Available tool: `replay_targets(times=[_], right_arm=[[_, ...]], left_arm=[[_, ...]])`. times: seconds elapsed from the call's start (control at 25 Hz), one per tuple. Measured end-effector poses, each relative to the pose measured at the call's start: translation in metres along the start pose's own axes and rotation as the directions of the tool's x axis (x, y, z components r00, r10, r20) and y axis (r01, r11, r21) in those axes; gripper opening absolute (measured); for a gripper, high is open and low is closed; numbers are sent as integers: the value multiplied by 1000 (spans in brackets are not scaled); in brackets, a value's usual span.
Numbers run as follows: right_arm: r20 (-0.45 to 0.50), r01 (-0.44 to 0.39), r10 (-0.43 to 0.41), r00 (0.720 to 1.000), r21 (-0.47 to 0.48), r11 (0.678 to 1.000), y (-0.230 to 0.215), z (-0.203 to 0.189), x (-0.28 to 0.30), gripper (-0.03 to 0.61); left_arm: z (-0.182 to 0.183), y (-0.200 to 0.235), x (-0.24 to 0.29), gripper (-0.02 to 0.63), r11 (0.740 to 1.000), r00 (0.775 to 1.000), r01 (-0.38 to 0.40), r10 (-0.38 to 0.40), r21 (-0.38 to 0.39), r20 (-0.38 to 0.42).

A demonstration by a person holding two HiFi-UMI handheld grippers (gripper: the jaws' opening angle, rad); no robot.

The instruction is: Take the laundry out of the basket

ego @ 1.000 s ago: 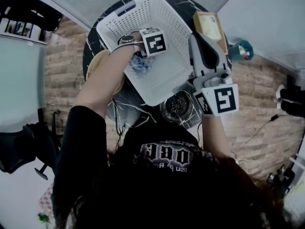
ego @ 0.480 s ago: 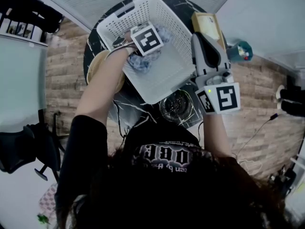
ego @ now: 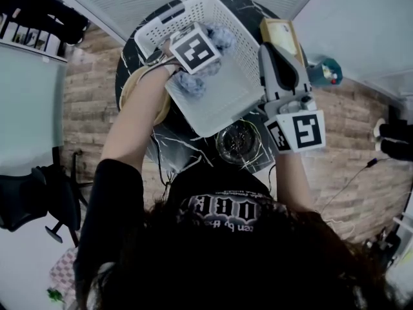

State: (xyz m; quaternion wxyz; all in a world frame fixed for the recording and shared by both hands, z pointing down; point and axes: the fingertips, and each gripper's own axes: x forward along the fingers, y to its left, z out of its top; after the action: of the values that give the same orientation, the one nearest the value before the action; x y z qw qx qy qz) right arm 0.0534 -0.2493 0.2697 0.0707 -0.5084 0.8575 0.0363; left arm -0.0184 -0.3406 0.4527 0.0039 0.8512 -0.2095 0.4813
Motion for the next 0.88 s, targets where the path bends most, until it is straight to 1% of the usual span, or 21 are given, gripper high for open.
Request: replay_targets(times=[0.2,0.36,0.44,0.52,0.72,0.88], right_arm=[[2,-9,9,1000,-6,1000,3,3,0,28],[8,-9,9,1000,-13,1000,3,6,-1,28],[10,-9,9,1000,-17,1000,3,8,-1,28],[13,-8,8,1000,-23,1000,2,11,-3,28],[17,-7,7,1000,-27,1000,2,15,-7,28],[14,-16,16,1000,-32,999,5,19,-10,28]], left_arm=[[7,-1,-18,232,999,999,-19,20,-33,33],[21,-4,-35,231,993,993,-21,34,-115,109],[28,-5,-45,230,988,988,-27,50,-155,146],[35,-3,-57,230,983,981,-49,81,-179,177],[43,1,-82,229,966,966,-109,159,-234,206],[53,-2,-103,229,954,945,-123,196,-274,260]])
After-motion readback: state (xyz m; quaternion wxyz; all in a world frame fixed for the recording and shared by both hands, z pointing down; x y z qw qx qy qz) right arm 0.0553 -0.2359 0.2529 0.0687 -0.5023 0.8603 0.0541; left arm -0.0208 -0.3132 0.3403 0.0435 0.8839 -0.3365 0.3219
